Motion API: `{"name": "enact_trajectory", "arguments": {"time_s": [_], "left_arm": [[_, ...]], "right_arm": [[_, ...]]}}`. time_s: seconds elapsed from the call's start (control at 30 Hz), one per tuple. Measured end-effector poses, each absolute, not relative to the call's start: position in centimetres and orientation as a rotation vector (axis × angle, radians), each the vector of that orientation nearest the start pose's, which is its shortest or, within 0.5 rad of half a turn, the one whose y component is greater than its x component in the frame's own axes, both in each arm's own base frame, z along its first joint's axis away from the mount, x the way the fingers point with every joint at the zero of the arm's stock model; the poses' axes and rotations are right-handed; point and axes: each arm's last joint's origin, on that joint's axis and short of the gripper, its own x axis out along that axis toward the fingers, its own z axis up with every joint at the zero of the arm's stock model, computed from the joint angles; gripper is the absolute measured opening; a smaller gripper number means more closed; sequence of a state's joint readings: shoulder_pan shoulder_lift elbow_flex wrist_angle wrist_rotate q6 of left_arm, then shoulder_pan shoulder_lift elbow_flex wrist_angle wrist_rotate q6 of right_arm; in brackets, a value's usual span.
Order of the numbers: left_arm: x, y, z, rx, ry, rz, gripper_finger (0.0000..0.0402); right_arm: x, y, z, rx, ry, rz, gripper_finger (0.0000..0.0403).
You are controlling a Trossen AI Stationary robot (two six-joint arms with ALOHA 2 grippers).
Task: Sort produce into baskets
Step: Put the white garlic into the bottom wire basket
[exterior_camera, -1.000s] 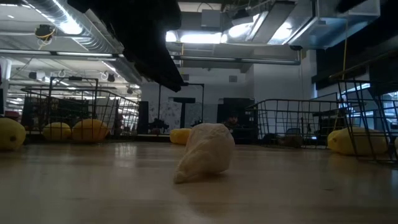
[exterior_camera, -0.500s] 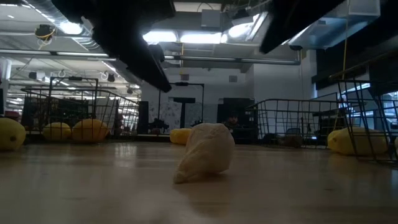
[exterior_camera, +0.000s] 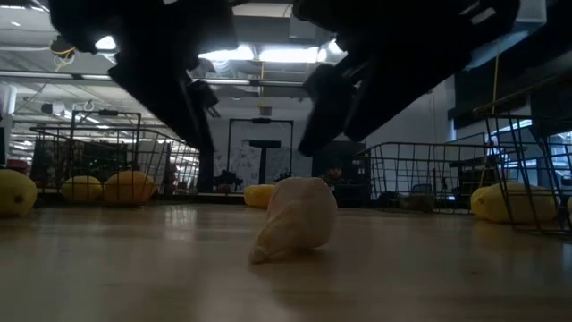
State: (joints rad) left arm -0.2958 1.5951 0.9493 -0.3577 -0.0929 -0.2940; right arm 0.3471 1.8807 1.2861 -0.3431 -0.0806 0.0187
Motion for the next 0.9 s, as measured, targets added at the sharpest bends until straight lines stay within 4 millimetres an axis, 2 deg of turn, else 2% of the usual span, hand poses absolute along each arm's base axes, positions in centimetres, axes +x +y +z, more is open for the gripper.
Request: {"name": "enact_trajectory", "arguments": {"time_s": [0.2,0.43,0.7,0.9], "left_arm": [[29.2,-8.6,18.3,-0.078,1.07,-0.013,0.0191],[29.1,-8.6,18.3,-0.093,1.079,0.006,0.0192],[29.1,-8.6,18.3,-0.099,1.076,0.009,0.0192],[29.1,-8.6,18.3,-0.118,1.072,0.02,0.0192]], "right_arm": [[37.9,13.7,18.0,-0.109,0.894,0.488,0.0346],[39.0,12.6,17.0,-0.114,0.855,0.563,0.0346],[39.8,11.5,15.0,-0.041,0.872,0.68,0.0346],[40.0,11.3,15.0,-0.047,0.847,0.714,0.0346]]}}
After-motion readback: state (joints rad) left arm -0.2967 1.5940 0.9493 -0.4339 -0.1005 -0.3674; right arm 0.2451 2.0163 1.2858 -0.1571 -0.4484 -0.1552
